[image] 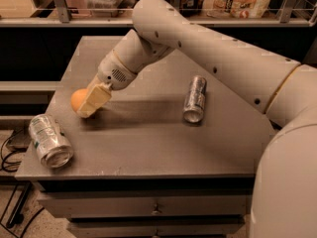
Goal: Move orange near 7up can
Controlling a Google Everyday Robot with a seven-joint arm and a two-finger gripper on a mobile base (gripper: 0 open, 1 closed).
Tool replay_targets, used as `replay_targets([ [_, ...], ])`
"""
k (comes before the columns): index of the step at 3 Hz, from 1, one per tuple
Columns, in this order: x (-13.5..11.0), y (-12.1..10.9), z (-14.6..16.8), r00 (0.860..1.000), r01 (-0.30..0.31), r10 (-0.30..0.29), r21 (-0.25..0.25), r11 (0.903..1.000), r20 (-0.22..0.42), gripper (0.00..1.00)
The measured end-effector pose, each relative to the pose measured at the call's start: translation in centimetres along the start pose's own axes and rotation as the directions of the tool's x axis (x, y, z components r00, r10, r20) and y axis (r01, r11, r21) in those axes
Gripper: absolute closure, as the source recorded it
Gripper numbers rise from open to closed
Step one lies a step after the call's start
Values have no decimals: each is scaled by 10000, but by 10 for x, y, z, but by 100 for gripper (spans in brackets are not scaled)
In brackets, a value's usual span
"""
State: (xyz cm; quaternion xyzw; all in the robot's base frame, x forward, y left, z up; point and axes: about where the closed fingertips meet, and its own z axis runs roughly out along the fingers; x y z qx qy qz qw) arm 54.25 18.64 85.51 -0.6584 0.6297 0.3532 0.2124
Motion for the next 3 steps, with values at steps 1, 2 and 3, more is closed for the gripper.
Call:
replay_targets([
  [1, 6, 0, 0, 10000, -64, 64, 97, 9999, -10, 4],
  [2, 7, 1, 0, 10000, -32, 32, 116, 9999, -17, 0],
  [3, 7, 2, -4, 9998, 5, -9, 211, 9998, 182, 0],
])
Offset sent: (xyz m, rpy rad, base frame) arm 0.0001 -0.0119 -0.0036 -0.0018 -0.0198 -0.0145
